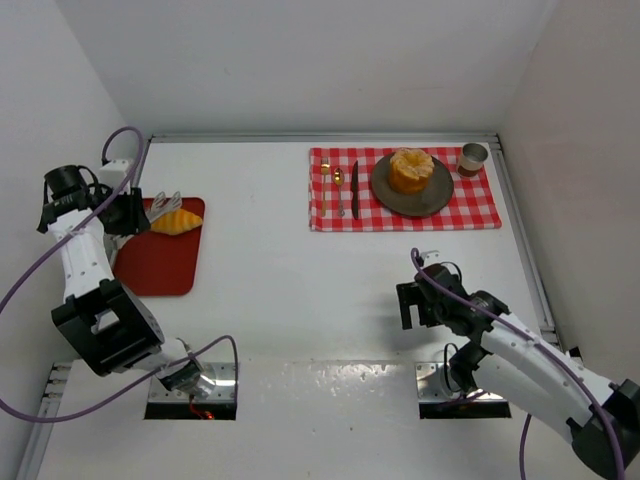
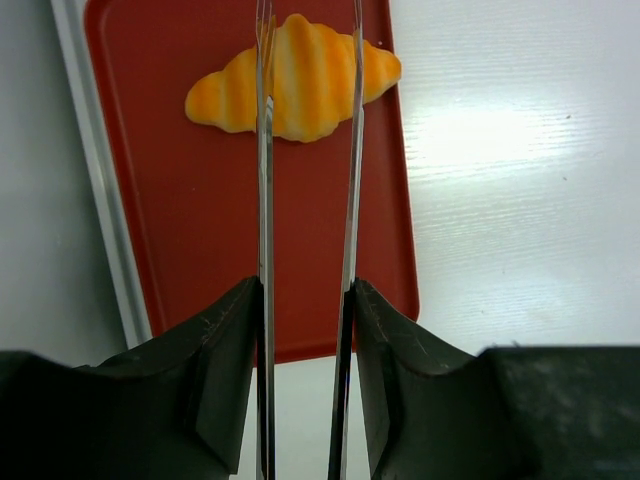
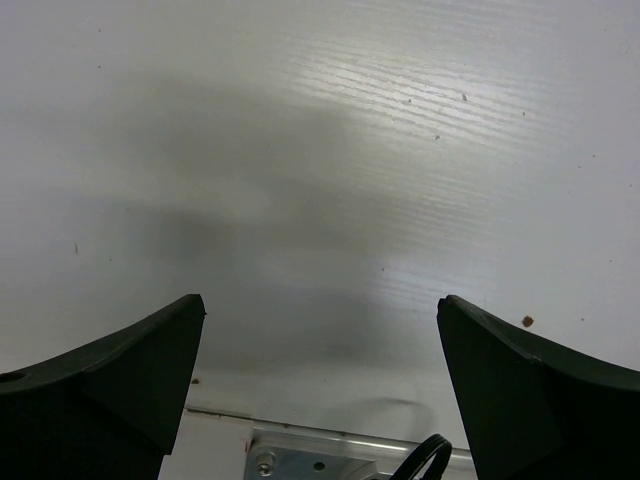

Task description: Place the bread

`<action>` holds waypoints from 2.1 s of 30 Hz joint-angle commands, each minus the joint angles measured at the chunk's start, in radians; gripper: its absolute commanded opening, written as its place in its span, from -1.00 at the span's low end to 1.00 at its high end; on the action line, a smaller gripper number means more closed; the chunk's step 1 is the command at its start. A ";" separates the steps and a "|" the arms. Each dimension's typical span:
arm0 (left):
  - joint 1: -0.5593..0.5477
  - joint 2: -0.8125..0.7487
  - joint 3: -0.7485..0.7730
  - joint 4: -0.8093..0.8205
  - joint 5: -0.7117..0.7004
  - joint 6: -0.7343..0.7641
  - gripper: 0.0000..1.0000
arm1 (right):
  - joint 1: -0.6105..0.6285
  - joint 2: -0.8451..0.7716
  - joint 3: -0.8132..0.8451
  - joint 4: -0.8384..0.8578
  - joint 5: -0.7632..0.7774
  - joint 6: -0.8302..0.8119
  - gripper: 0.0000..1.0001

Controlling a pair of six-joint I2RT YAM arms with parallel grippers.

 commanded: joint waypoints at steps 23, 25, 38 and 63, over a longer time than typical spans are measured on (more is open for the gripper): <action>-0.060 0.037 -0.025 0.006 -0.140 -0.018 -0.06 | 0.002 -0.049 -0.044 0.038 0.007 0.032 0.98; -0.060 0.025 -0.012 -0.006 -0.140 -0.027 -0.01 | 0.002 -0.045 -0.043 0.038 0.004 0.031 0.98; -0.060 0.091 0.087 -0.037 -0.146 0.070 0.14 | 0.000 -0.068 -0.061 0.029 0.003 0.034 0.98; -0.078 0.117 0.101 -0.081 -0.171 0.011 -1.00 | -0.001 -0.080 -0.049 0.011 0.018 0.038 0.98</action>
